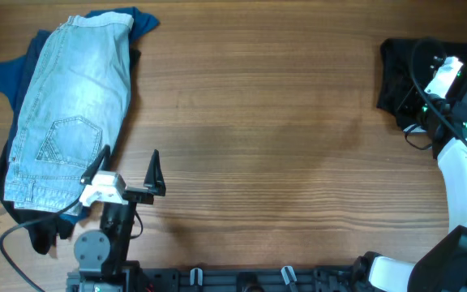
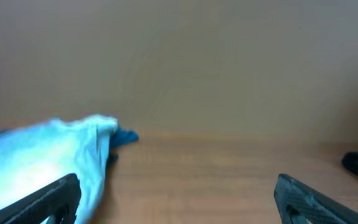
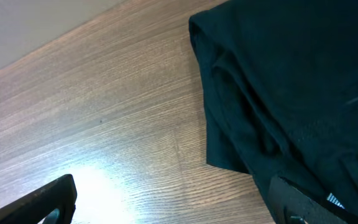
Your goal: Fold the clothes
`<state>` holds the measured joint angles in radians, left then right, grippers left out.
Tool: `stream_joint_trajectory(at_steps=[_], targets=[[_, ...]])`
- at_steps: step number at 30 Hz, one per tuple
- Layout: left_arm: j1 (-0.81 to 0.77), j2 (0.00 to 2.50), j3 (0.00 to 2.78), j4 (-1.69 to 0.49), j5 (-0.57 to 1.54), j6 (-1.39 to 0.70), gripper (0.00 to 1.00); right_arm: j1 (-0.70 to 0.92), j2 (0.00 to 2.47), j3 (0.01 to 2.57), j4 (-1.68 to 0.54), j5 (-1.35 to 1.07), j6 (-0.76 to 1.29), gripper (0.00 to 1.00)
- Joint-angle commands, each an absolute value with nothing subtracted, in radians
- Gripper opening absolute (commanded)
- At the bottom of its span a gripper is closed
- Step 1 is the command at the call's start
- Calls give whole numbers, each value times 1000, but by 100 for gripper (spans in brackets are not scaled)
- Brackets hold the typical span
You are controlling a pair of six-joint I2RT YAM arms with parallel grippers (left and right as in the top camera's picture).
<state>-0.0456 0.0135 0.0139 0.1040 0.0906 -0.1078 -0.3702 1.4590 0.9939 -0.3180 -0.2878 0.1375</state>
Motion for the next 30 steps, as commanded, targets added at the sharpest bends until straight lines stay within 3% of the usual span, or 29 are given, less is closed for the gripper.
stream_joint_trajectory(at_steps=[1, 6, 30], targets=[[-39, 2, 6, 44, 58, -173, 100, -374, 1470, 1009, -315, -286, 133, 100], [-39, 2, 6, -78, 52, -217, 100, -374, 1470, 1009, -315, -286, 133, 100], [-39, 3, 6, -73, 55, -218, 100, -374, 1470, 1009, -315, -286, 133, 100]])
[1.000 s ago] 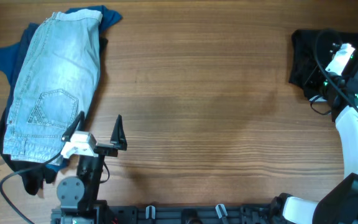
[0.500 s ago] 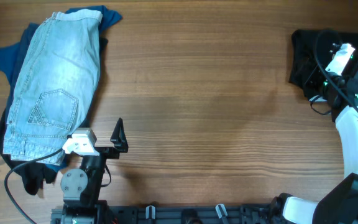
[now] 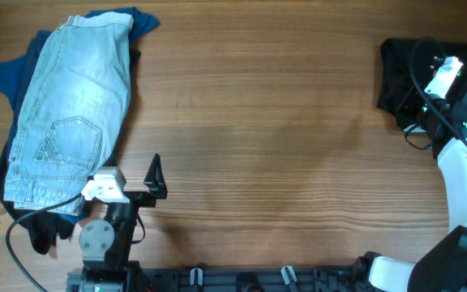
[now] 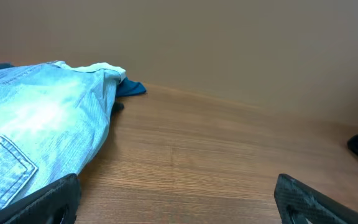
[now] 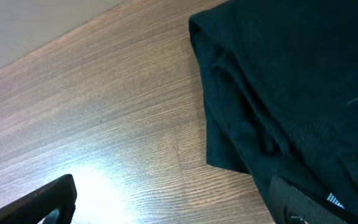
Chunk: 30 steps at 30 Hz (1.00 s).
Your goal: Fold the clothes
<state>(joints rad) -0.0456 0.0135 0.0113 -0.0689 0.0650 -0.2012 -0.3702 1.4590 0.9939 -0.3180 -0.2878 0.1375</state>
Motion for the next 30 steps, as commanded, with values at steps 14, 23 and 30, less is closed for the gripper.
stream_joint_trajectory(at_steps=[14, 23, 30], targets=[[-39, 3, 6, -73, 55, -218, 100, -374, 1470, 1009, -315, -286, 133, 99], [-39, 3, 6, -73, 55, -218, 100, -330, 1343, 1008, -319, -215, 130, 100], [-39, 3, 6, -73, 55, -218, 100, -125, 1113, 1006, -331, -102, 83, 100]])
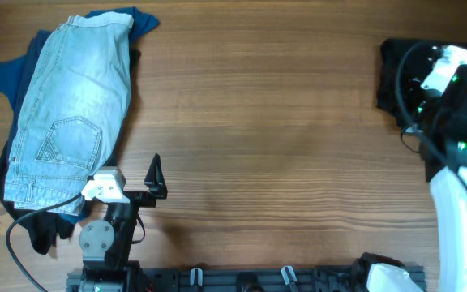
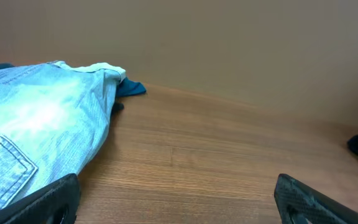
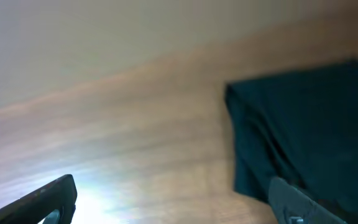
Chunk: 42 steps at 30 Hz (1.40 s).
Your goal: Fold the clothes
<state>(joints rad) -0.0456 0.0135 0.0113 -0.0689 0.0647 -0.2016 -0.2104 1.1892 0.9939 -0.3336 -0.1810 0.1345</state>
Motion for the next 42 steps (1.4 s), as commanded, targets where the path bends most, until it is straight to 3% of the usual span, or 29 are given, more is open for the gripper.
stream_joint_trajectory(at_steps=[1, 5, 11, 21, 29, 42], targets=[[-39, 3, 6, -73, 55, -218, 100, -82, 1082, 1003, -335, -75, 48, 100], [-39, 3, 6, -73, 55, -218, 100, 67, 890, 899, -258, -86, -28, 100], [-39, 3, 6, -73, 55, -218, 100, 72, 647, 648, -79, -302, -237, 100], [-39, 3, 6, -73, 55, -218, 100, 72, 286, 198, 204, -207, -76, 100], [-39, 3, 6, -73, 55, -218, 100, 72, 144, 34, 210, -237, -75, 100], [-39, 3, 6, -73, 55, -218, 100, 71, 3, 5, 85, -214, -79, 100]])
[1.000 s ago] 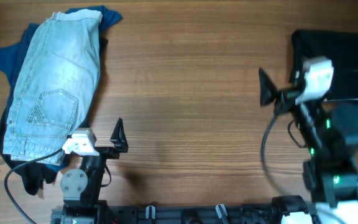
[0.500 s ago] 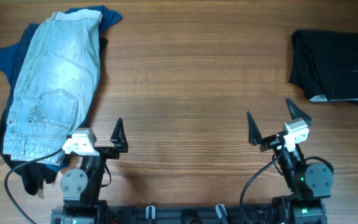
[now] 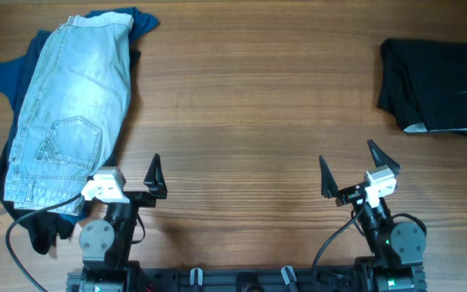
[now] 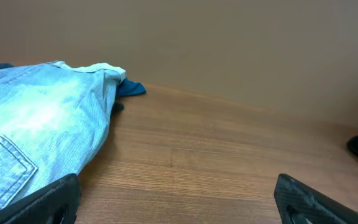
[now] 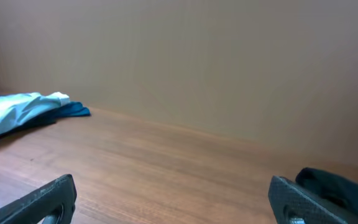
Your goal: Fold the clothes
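A pile of clothes lies at the far left: light blue denim shorts (image 3: pixel 70 105) on top of a dark blue garment (image 3: pixel 10 73). A folded black garment (image 3: pixel 434 85) rests at the far right. My left gripper (image 3: pixel 128 172) stands open near the front edge, beside the pile's near end, holding nothing. My right gripper (image 3: pixel 349 172) stands open near the front right, well short of the black garment, also holding nothing. The left wrist view shows the denim shorts (image 4: pixel 36 137); the right wrist view shows the black garment (image 5: pixel 340 186) behind one finger.
The wooden table (image 3: pixel 258 122) stretches between the pile and the black garment. A rail with clips (image 3: pixel 242 277) runs along the front edge, between the two arm bases.
My right arm has left the folded black garment at the far right and now stands low at the front right, gripper open. The black garment lies uncovered. The left arm has not moved.
At first my right gripper hung open over the black garment and my left gripper stood by the denim pile. The left arm then drew back slightly to the front. The right arm lifted off the garment, and now stands at the front.
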`<state>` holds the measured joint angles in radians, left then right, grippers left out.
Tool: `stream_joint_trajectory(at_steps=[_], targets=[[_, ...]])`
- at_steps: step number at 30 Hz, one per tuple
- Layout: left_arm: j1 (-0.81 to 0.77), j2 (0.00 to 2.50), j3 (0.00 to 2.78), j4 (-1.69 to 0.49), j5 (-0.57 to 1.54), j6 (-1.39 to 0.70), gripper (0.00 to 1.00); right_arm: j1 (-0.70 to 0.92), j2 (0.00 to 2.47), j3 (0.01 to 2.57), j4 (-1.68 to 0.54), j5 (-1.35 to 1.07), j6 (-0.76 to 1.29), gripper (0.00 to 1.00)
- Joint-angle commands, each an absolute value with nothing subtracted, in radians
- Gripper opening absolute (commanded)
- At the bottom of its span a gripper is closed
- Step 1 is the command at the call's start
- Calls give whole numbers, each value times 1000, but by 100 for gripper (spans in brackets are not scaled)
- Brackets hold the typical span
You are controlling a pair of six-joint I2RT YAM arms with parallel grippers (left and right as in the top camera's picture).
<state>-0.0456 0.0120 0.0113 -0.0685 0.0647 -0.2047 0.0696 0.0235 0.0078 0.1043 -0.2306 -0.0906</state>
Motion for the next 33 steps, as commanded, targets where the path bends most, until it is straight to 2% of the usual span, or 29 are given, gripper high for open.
stream_joint_trajectory(at_steps=[1, 4, 33], targets=[[-39, 3, 6, -73, 55, -218, 100, 71, 3, 5, 68, -215, -78, 100], [-39, 3, 6, -73, 55, -218, 100, 71, 3, 5, 18, -214, -78, 100], [-39, 7, 6, -73, 55, -218, 100, 71, 4, 5, 17, -207, -78, 100]])
